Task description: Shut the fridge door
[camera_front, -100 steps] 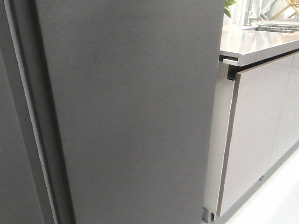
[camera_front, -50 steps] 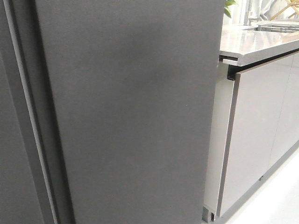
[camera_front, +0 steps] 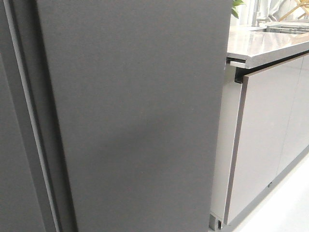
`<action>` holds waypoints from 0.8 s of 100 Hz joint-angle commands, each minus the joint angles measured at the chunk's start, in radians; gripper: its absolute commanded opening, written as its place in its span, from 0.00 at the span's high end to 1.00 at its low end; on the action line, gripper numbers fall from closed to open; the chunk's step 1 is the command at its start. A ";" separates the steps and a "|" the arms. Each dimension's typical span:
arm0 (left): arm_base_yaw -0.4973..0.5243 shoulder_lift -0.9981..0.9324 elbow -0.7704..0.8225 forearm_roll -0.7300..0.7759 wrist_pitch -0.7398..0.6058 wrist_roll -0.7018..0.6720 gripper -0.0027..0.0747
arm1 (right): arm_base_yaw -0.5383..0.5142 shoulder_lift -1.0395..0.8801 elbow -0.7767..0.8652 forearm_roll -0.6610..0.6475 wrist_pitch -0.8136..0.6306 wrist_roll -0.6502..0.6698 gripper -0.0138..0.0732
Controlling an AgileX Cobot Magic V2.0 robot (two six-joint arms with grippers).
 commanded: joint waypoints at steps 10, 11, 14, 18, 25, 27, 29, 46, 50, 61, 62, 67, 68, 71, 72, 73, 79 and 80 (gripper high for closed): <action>-0.005 0.019 0.028 -0.002 -0.077 -0.004 0.99 | -0.010 -0.140 0.122 0.002 -0.070 -0.004 0.93; -0.005 0.019 0.028 -0.002 -0.077 -0.004 0.99 | -0.010 -0.149 0.128 0.002 -0.065 -0.004 0.93; -0.005 0.019 0.028 -0.002 -0.077 -0.004 0.99 | -0.010 -0.166 0.151 0.002 -0.060 -0.004 0.93; -0.005 0.019 0.028 -0.002 -0.077 -0.004 0.99 | -0.010 -0.185 0.171 0.002 -0.049 -0.004 0.93; -0.005 0.019 0.028 -0.002 -0.077 -0.004 0.99 | -0.014 -0.217 0.205 0.002 -0.028 -0.004 0.93; -0.005 0.019 0.028 -0.002 -0.077 -0.004 0.99 | -0.016 -0.226 0.213 0.000 -0.023 -0.004 0.93; -0.005 0.019 0.028 -0.002 -0.077 -0.004 0.99 | -0.022 -0.234 0.221 0.000 -0.014 -0.004 0.93; -0.005 0.019 0.028 -0.002 -0.077 -0.004 0.99 | -0.078 -0.306 0.274 0.000 0.038 -0.004 0.93; -0.005 0.019 0.028 -0.002 -0.077 -0.004 0.99 | -0.086 -0.329 0.286 0.000 0.038 -0.004 0.93; -0.005 0.019 0.028 -0.002 -0.077 -0.004 0.99 | -0.088 -0.388 0.322 0.000 0.038 -0.004 0.93; -0.005 0.019 0.028 -0.002 -0.077 -0.004 0.99 | -0.088 -0.391 0.324 0.000 0.038 -0.004 0.93; -0.005 0.019 0.028 -0.002 -0.077 -0.004 0.99 | -0.088 -0.411 0.337 0.000 0.052 -0.004 0.93; -0.005 0.019 0.028 -0.002 -0.077 -0.004 0.99 | -0.088 -0.416 0.337 0.000 0.062 -0.004 0.93; -0.005 0.019 0.028 -0.002 -0.077 -0.004 0.99 | -0.088 -0.422 0.337 -0.008 0.087 -0.004 0.93; -0.005 0.019 0.028 -0.002 -0.077 -0.004 0.99 | -0.088 -0.425 0.337 -0.008 0.091 -0.004 0.93; -0.005 0.019 0.028 -0.002 -0.077 -0.004 0.99 | -0.088 -0.425 0.337 -0.008 0.094 -0.004 0.93; -0.005 0.019 0.028 -0.002 -0.077 -0.004 0.99 | -0.088 -0.425 0.337 -0.008 0.103 -0.004 0.93; -0.005 0.019 0.028 -0.002 -0.077 -0.004 0.99 | -0.088 -0.425 0.337 -0.008 0.105 -0.004 0.93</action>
